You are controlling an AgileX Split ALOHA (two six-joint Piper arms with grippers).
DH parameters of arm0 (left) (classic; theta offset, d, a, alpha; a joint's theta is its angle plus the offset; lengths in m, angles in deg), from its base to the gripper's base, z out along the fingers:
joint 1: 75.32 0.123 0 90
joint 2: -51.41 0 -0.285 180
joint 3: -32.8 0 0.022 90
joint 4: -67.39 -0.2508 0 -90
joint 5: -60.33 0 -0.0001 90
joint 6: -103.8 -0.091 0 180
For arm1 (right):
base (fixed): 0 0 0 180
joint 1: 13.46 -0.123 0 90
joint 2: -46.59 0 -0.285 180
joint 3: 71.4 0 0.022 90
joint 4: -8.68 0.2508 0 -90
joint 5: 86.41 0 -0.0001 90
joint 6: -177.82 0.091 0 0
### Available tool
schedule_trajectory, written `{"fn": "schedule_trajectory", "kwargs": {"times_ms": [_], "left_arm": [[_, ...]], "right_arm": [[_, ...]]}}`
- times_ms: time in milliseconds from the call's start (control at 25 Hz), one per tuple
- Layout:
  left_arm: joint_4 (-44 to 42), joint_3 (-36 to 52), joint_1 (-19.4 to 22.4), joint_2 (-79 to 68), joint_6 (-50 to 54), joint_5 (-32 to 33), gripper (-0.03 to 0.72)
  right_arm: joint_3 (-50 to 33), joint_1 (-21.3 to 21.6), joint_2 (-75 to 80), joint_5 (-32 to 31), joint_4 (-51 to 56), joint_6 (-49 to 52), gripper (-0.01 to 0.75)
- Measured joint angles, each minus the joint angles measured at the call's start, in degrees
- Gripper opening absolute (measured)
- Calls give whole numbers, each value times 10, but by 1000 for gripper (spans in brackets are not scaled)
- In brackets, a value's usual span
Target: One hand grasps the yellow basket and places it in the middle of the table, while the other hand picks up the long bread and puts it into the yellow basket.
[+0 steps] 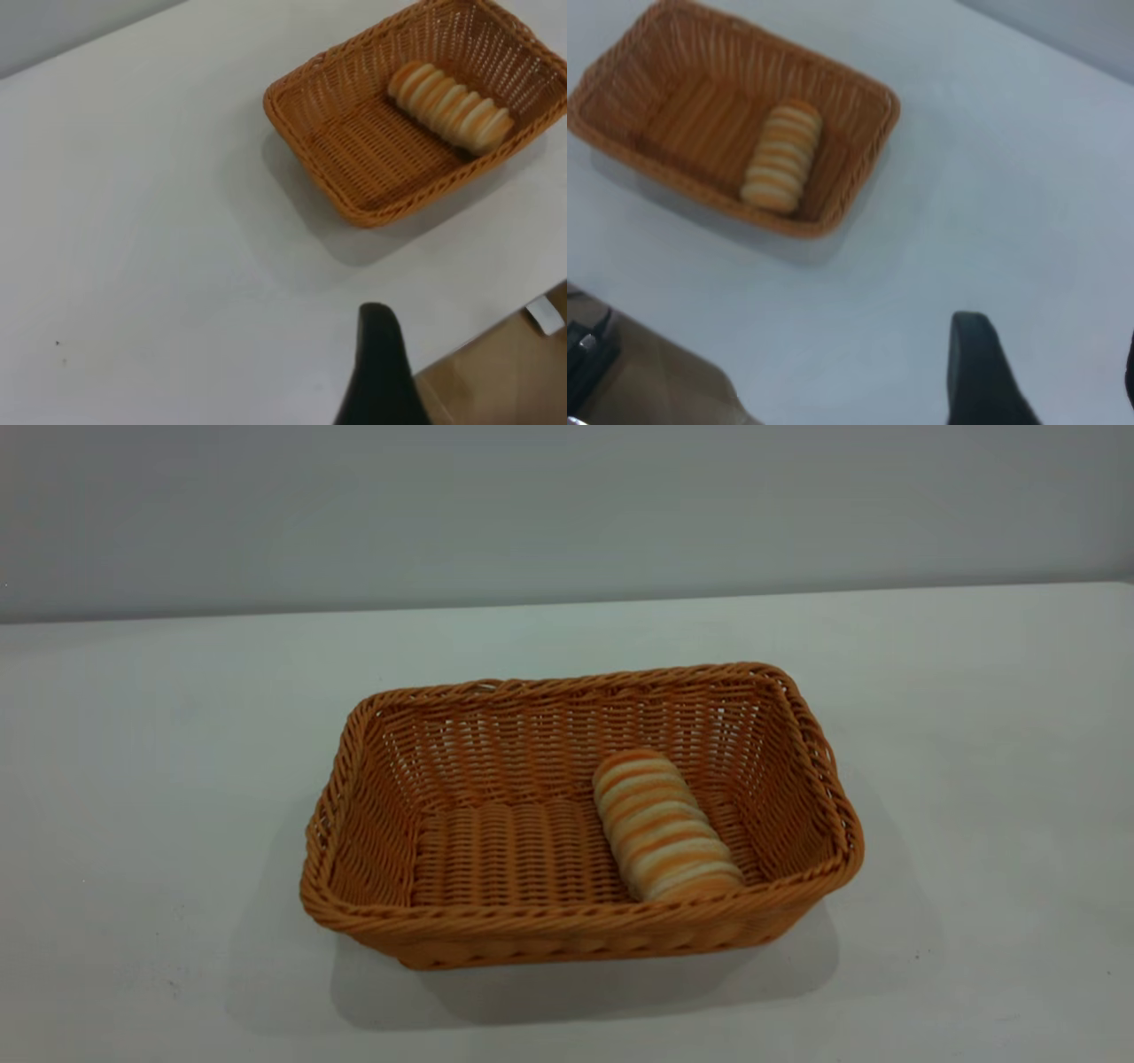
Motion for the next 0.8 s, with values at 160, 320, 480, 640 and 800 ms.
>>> {"fn": "schedule_trajectory", "kwargs": {"times_ms": [160, 320, 480, 640, 800], "left_arm": [[-5, 46, 0, 75, -3, 0, 585], [-5, 88, 0, 133, -3, 0, 585], [-9, 128, 0, 164, -2, 0, 585], [-19, 168, 0, 167, -2, 0, 585], [-21, 202, 0, 167, -2, -1, 585]], "right_arm": [[-70, 0, -78, 0, 8, 7, 430], [-138, 0, -150, 0, 21, 13, 430], [-193, 0, -210, 1, 29, 15, 430], [-234, 0, -255, 4, 30, 17, 430], [-271, 0, -288, 13, 30, 17, 430]]}}
